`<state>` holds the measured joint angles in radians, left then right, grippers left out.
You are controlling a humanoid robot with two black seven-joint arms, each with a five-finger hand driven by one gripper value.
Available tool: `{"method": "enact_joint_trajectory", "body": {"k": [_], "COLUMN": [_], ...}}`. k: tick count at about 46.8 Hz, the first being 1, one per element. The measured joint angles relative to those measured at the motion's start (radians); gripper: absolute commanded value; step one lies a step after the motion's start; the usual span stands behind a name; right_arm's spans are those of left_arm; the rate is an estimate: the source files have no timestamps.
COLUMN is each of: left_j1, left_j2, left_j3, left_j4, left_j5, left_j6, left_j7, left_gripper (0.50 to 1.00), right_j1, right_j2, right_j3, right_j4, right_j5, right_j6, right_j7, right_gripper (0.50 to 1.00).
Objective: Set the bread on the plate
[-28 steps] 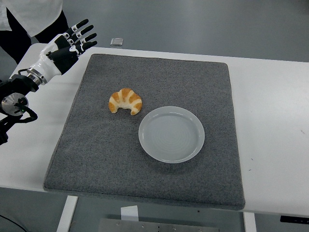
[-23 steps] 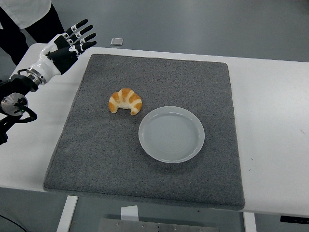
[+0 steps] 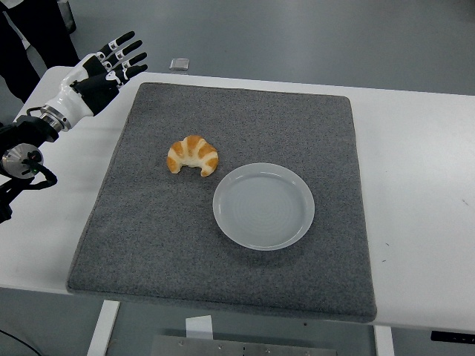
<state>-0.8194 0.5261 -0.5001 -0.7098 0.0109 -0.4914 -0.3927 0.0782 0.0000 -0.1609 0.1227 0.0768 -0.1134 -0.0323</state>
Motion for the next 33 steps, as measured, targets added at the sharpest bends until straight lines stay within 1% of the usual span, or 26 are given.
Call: {"method": "enact_joint_trajectory", "body": {"k": [33], "left_j1": [-0.001], "left_j2": [0.000], "left_j3": [0.000], "left_j4": [0.000], "left_j5": [-0.001], "left_j6": [0.001], "left_j7": [0.000], "left_gripper": [0.990], "right_j1": [0.000], "right_j2": [0.000], "right_j3": [0.000], "right_j4": [0.000], "right_j5": [0.000], "right_j6": [0.000], "right_j7": [0.000], "right_gripper": [0.952]}}
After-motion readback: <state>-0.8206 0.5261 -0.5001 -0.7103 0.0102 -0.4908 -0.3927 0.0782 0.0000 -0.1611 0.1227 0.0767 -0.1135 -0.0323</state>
